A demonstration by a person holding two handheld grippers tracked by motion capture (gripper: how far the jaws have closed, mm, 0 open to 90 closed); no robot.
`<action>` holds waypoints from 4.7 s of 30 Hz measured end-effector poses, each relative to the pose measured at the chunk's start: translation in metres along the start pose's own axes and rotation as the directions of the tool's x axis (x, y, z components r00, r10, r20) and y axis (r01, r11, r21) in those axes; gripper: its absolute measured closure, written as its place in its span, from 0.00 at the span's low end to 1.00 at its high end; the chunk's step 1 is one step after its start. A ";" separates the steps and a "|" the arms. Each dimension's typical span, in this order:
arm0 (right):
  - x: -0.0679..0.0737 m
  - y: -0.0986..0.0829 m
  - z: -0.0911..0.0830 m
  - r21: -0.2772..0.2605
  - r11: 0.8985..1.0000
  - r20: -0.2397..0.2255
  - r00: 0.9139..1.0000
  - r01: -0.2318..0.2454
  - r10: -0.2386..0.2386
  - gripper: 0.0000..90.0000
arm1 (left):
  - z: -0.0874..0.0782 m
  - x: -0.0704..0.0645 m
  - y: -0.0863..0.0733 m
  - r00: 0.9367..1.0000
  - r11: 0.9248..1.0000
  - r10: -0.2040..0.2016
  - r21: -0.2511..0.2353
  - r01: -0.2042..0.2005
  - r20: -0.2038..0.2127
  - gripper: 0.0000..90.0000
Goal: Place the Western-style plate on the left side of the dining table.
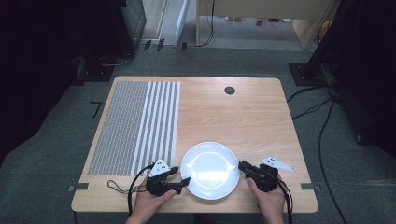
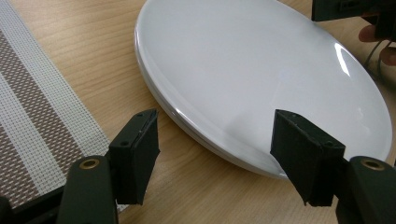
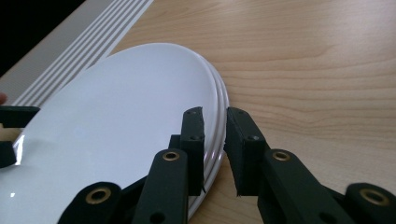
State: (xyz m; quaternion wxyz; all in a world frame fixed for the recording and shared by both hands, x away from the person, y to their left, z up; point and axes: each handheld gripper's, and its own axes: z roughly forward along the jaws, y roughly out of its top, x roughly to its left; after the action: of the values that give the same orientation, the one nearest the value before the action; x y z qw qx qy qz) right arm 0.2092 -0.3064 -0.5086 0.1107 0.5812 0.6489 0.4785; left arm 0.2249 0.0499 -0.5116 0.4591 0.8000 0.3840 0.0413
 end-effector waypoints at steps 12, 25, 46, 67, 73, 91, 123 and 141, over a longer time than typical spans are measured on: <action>-0.004 -0.003 0.004 0.012 0.998 -0.039 0.997 -0.064 0.065 0.88 | 0.003 -0.004 -0.001 1.000 1.000 0.022 0.016 -0.023 0.008 0.37; -0.008 -0.004 0.003 0.012 0.987 -0.096 0.982 -0.162 0.162 0.90 | 0.004 -0.005 -0.001 1.000 1.000 0.020 0.020 -0.020 0.004 0.37; 0.001 -0.009 0.011 0.010 0.994 -0.150 0.983 -0.105 0.105 0.89 | -0.004 0.005 0.001 0.999 0.999 -0.041 -0.023 0.041 -0.008 0.37; -0.003 -0.011 0.012 -0.077 0.986 -0.115 0.984 -0.147 0.138 0.86 | -0.011 0.023 0.001 0.990 0.989 -0.144 -0.039 0.143 0.001 0.58; -0.001 -0.013 0.015 -0.065 0.985 -0.127 0.980 -0.160 0.151 0.85 | -0.013 0.022 0.002 0.991 0.991 -0.131 -0.040 0.131 0.002 0.60; 0.007 -0.020 0.027 -0.019 0.981 -0.174 0.967 -0.191 0.185 0.85 | -0.026 0.030 0.002 0.989 0.987 -0.151 -0.046 0.151 -0.002 0.71; 0.008 -0.018 0.027 -0.034 0.943 -0.299 0.904 -0.330 0.306 0.91 | -0.025 0.036 0.001 0.982 0.982 -0.189 -0.029 0.189 0.023 0.72; 0.003 -0.012 0.022 -0.005 0.893 -0.233 0.869 -0.450 0.436 0.98 | -0.022 0.028 0.004 0.983 0.984 -0.178 -0.013 0.179 0.044 0.75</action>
State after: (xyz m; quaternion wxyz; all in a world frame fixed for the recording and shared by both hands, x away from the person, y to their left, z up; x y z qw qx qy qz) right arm 0.2157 -0.2910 -0.5274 -0.0591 0.6528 0.4922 0.5728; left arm 0.2378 0.0818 -0.5038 0.4757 0.7591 0.4441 -0.0136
